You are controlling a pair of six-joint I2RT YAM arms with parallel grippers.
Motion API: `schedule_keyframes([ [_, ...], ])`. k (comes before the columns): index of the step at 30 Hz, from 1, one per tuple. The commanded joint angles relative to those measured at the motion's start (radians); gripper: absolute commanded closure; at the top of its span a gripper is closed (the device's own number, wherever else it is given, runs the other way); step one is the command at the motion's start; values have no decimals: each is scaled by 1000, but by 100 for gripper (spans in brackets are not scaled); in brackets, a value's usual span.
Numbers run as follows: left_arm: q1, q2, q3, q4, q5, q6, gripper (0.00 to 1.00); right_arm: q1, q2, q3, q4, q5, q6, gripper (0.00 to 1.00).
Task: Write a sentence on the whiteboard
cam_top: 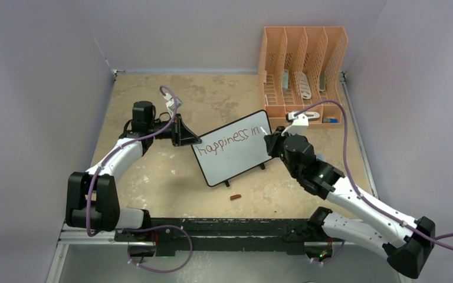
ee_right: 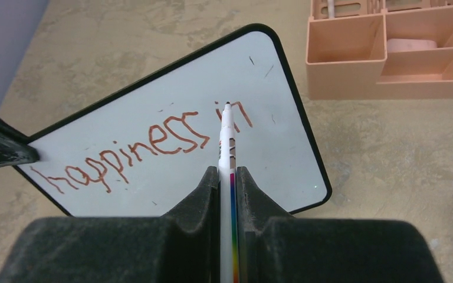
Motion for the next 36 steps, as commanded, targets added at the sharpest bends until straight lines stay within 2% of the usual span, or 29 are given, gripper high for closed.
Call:
schedule_keyframes([
  [1, -18, 12, 6, -44, -64, 45, 100, 22, -39, -21, 76, -48, -27, 100],
  [15, -18, 20, 7, -48, -84, 39, 100, 366, 7, -64, 118, 108, 68, 100],
  [22, -18, 18, 7, -49, -91, 38, 100, 499, 97, -52, 124, 161, 108, 100],
  [28, -18, 12, 9, -48, -100, 35, 100, 563, 181, -32, 149, 196, 135, 100],
  [36, -18, 10, 8, -46, -102, 32, 100, 584, 297, 16, 209, 216, 126, 100],
])
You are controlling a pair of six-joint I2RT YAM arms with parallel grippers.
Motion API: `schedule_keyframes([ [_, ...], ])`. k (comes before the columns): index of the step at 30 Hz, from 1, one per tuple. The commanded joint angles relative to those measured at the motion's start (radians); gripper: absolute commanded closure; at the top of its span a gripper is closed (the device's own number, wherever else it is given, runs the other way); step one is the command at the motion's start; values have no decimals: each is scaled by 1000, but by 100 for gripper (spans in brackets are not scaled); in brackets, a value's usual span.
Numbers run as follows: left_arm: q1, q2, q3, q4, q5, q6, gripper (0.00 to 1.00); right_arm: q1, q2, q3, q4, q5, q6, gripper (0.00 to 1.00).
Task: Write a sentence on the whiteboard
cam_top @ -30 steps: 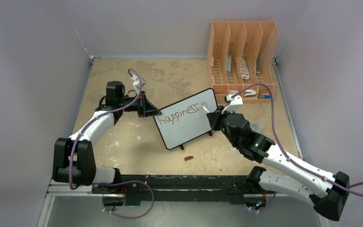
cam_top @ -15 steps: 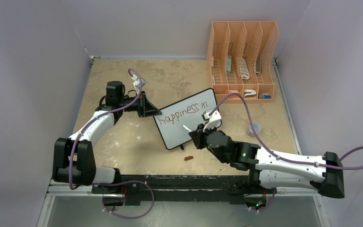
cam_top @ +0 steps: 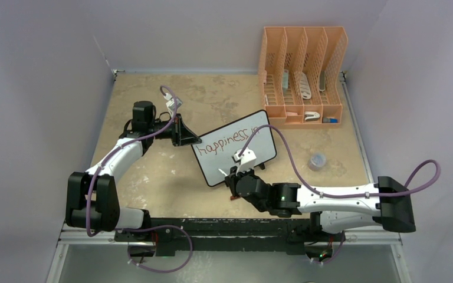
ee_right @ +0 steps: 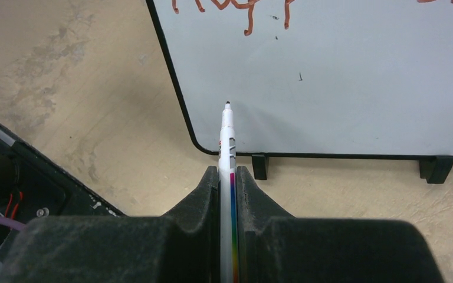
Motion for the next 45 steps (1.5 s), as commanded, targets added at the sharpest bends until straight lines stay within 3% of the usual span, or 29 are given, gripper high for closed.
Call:
schedule_keyframes([
  [1, -15, 9, 3, -38, -74, 34, 100, 12, 45, 75, 82, 54, 7, 100],
  [20, -15, 18, 5, -38, -78, 35, 100, 21, 200, 166, 118, 80, -3, 100],
  [45, -15, 21, 5, -41, -75, 34, 100, 20, 268, 201, 97, 81, 1, 100],
])
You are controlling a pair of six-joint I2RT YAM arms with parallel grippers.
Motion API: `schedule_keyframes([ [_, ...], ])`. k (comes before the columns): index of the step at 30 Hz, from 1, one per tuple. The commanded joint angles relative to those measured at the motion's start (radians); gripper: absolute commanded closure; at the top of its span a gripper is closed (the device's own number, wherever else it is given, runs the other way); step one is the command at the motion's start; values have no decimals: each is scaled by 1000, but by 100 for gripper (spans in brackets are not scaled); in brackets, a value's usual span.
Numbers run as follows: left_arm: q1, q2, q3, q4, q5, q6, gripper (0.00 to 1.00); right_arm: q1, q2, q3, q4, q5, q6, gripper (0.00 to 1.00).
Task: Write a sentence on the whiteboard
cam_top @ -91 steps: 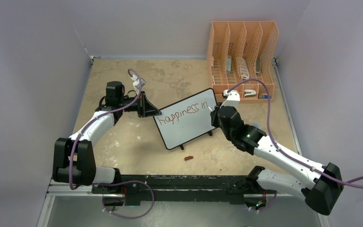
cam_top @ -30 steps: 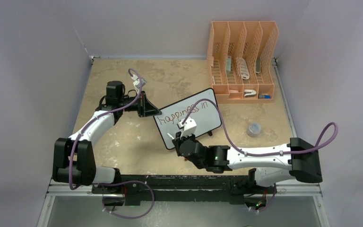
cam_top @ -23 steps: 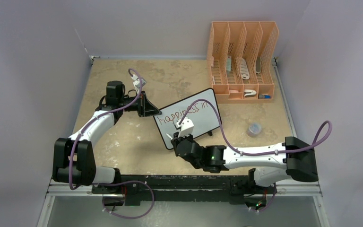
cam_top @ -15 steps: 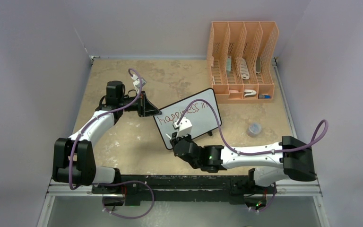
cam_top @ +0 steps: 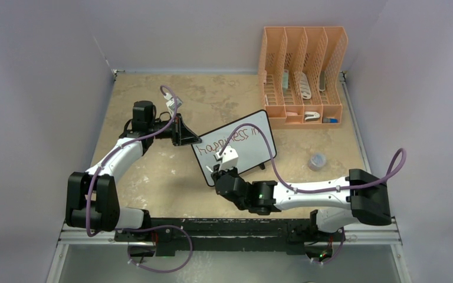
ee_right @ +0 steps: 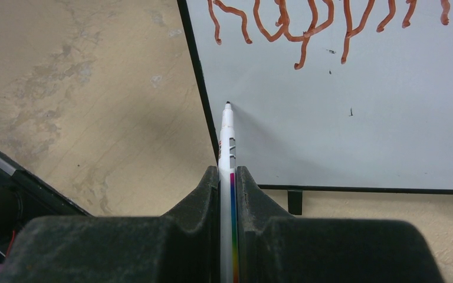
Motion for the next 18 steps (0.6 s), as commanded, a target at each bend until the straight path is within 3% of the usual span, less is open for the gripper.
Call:
schedule_keyframes([
  [1, -14, 22, 1, -37, -68, 34, 100, 5, 14, 51, 4, 30, 11, 100],
  [18, -14, 24, 2, -38, -63, 37, 100, 6, 22, 52, -106, 44, 75, 100],
])
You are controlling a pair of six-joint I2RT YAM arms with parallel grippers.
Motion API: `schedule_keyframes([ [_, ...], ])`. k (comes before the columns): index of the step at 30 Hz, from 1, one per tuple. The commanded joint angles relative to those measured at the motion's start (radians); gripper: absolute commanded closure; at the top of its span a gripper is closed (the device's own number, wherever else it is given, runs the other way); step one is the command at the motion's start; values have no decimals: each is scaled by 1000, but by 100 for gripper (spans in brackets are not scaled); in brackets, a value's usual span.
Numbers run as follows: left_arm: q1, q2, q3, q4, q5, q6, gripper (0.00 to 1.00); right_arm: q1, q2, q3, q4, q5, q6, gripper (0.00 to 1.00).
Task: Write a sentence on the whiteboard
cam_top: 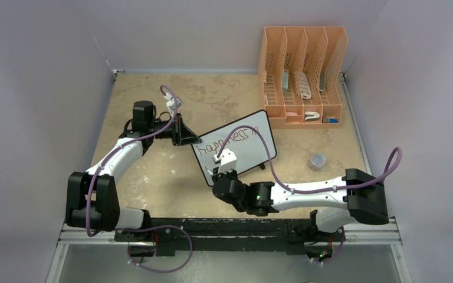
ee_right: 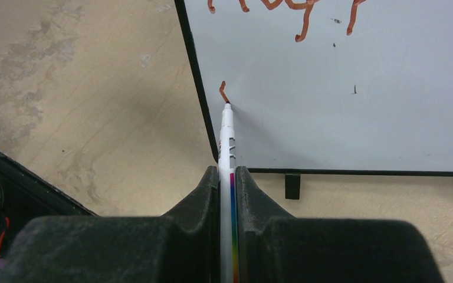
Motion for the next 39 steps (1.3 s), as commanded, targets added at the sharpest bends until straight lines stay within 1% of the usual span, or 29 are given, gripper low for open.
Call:
schedule_keyframes([
  [1, -14, 24, 2, -37, -64, 36, 100, 1, -10, 33, -48, 46, 45, 100],
  [12, -14, 24, 1, -39, -67, 36, 100, 0, -45, 17, -67, 68, 72, 100],
  [16, -14, 24, 2, -40, -69, 36, 100, 0, -77, 14, -60, 75, 52, 100],
  [21, -14, 24, 3, -41, -69, 38, 100, 0, -107, 4, -31, 45, 28, 100],
  [39, -14, 21, 3, -43, -70, 38, 100, -2, -43, 26, -24, 65, 24, 100],
])
